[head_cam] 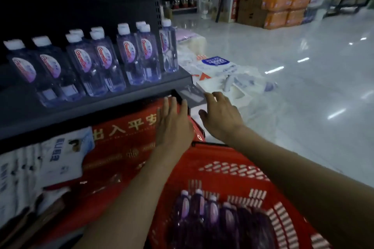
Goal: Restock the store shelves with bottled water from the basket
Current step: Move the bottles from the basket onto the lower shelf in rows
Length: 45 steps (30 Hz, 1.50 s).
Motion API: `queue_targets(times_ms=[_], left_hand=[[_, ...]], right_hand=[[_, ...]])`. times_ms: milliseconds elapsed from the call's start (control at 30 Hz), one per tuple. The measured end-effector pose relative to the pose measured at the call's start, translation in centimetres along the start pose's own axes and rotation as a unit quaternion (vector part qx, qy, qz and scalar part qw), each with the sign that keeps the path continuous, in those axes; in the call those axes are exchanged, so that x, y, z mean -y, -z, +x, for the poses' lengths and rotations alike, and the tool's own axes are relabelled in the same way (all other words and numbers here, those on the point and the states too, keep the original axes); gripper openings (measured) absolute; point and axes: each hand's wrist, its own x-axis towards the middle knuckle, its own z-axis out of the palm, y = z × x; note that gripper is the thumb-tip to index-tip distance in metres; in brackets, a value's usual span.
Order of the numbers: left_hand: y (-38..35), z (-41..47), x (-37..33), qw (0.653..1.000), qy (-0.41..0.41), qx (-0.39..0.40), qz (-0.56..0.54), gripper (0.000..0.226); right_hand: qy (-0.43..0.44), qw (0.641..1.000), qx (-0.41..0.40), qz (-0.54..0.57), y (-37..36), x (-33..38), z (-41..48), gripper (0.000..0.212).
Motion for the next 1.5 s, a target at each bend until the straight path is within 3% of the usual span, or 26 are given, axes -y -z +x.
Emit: queue_targets(times_ms=[133, 333, 467, 567, 633, 767, 800, 900, 1033, 1167, 1333, 1500], left_hand=[[-3.0, -4.9, -2.2, 0.997, -0.034, 0.072, -0.015, 0.066], [-9.3, -11.6, -1.1, 0.953, -0.013, 0.301, 0.03, 0.063], [-12.7, -13.7, -0.1, 0.897, 0.075, 0.436, 0.022, 0.064], [-15.6, -14.1, -0.1, 0.839, 0.052, 0.541, 0.034, 0.075], [-16.3, -14.3, -1.2, 0.809, 0.035, 0.586, 0.028, 0.058], [-17.7, -15.2, -4.2, 0.785, 0.055, 0.612, -0.08, 0.033], [-18.1, -15.6, -5.0, 0.78, 0.072, 0.612, -0.103, 0.032], [-19.5, -16.6, -6.6, 0.761, 0.108, 0.626, -0.133, 0.033], [-21.5, -16.1, -7.1, 0.728, 0.221, 0.629, -0.162, 0.033], [-22.8, -16.3, -7.6, 0.738, 0.252, 0.607, -0.154, 0.045], [-23.8, -16.9, -7.4, 0.753, 0.258, 0.584, -0.158, 0.039], [-24.7, -17.1, -7.5, 0.776, 0.205, 0.583, -0.123, 0.042]], right_hand=[[-0.034, 0.999, 0.028, -0.011, -1.2, -3.3, -4.8, 0.049], [-0.113, 0.985, 0.125, 0.024, -6.5, -8.1, -12.6, 0.048], [-0.201, 0.948, 0.236, 0.069, -10.2, -11.0, -16.8, 0.053], [-0.28, 0.9, 0.31, 0.126, -12.3, -13.3, -18.6, 0.037], [-0.319, 0.874, 0.333, 0.155, -13.3, -14.8, -19.7, 0.038], [-0.352, 0.852, 0.324, 0.213, -18.2, -20.4, -21.6, 0.062], [-0.362, 0.842, 0.332, 0.222, -18.4, -21.0, -21.7, 0.061], [-0.393, 0.809, 0.365, 0.24, -18.5, -21.9, -21.8, 0.024], [-0.388, 0.81, 0.382, 0.22, -18.5, -22.9, -21.7, 0.039], [-0.447, 0.757, 0.41, 0.243, -18.9, -22.8, -23.0, 0.036], [-0.492, 0.739, 0.37, 0.273, -18.6, -23.1, -23.3, 0.018], [-0.545, 0.696, 0.313, 0.348, -17.4, -22.7, -22.4, 0.022]])
